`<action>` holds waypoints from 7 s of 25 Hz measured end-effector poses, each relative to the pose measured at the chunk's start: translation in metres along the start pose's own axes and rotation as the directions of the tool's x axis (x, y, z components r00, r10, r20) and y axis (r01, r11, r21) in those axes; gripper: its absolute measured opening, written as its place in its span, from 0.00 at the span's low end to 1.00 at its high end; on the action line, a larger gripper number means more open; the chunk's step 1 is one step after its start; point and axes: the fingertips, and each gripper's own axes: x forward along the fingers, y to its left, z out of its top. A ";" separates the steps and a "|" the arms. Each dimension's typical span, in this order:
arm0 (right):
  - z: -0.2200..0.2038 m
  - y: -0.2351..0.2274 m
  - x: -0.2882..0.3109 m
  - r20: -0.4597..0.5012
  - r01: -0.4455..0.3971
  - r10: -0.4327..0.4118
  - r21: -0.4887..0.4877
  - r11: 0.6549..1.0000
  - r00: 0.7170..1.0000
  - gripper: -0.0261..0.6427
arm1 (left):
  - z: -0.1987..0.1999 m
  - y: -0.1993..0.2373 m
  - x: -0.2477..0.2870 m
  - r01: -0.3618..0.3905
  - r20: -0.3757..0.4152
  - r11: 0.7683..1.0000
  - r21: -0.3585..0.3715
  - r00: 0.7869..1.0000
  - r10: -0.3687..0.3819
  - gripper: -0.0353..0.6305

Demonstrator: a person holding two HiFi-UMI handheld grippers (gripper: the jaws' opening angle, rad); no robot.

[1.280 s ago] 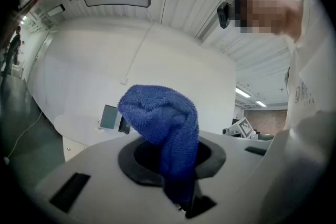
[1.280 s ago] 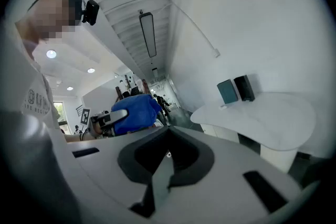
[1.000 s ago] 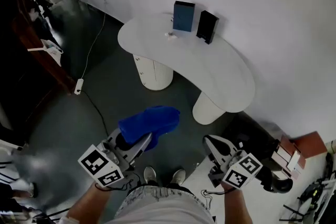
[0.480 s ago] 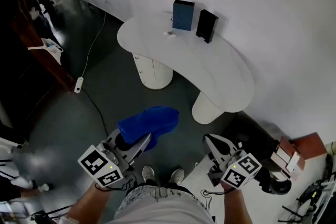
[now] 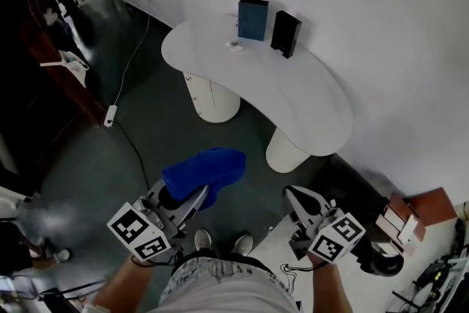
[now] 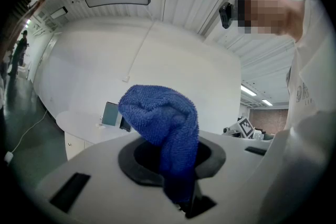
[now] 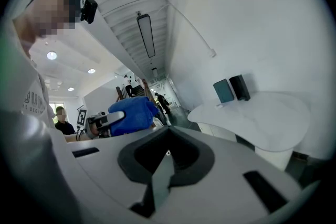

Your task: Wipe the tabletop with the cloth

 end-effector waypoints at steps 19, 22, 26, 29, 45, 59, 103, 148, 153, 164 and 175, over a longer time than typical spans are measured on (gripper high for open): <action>0.004 -0.041 -0.023 -0.005 -0.028 0.028 0.001 1.000 1.000 0.05 | -0.022 -0.016 0.031 -0.051 -0.012 0.999 0.004 0.999 0.051 0.20; 0.006 -0.047 -0.019 -0.004 -0.024 0.024 0.004 1.000 1.000 0.05 | -0.022 -0.011 0.037 -0.050 -0.012 0.999 0.004 0.999 0.050 0.20; 0.009 -0.056 -0.010 -0.007 -0.020 0.020 0.006 1.000 1.000 0.05 | -0.022 -0.001 0.046 -0.046 -0.012 0.999 0.000 0.999 0.046 0.20; 0.012 -0.061 0.002 -0.011 -0.017 0.017 0.009 1.000 1.000 0.05 | -0.023 0.014 0.052 -0.046 -0.015 0.999 -0.008 0.999 0.046 0.20; 0.037 -0.106 0.108 -0.044 0.030 -0.029 0.033 0.999 0.999 0.05 | -0.012 0.127 0.104 -0.010 -0.052 0.998 -0.058 0.999 0.007 0.20; 0.070 -0.134 0.209 -0.056 0.091 -0.088 0.044 0.995 0.995 0.05 | 0.013 0.237 0.142 0.039 -0.072 0.995 -0.093 0.996 -0.046 0.20; 0.154 -0.272 0.360 -0.053 0.109 -0.105 0.082 0.991 0.993 0.05 | 0.043 0.404 0.283 0.023 -0.123 0.994 -0.103 0.992 -0.035 0.20; 0.135 -0.469 0.399 -0.116 0.408 -0.391 0.308 0.860 0.913 0.05 | -0.109 0.525 0.505 0.165 -0.471 0.981 -0.102 0.861 -0.194 0.20; 0.122 -0.478 0.389 -0.127 0.429 -0.411 0.336 0.839 0.903 0.05 | -0.135 0.529 0.511 0.145 -0.524 0.984 -0.107 0.833 -0.180 0.20; 0.105 -0.494 0.358 -0.128 0.431 -0.415 0.373 0.822 0.901 0.05 | -0.177 0.527 0.518 0.071 -0.622 0.997 -0.012 0.781 -0.063 0.19; 0.099 -0.508 0.306 -0.095 0.450 -0.453 0.407 0.794 0.886 0.05 | -0.197 0.475 0.546 0.132 -0.644 0.991 -0.020 0.757 -0.114 0.19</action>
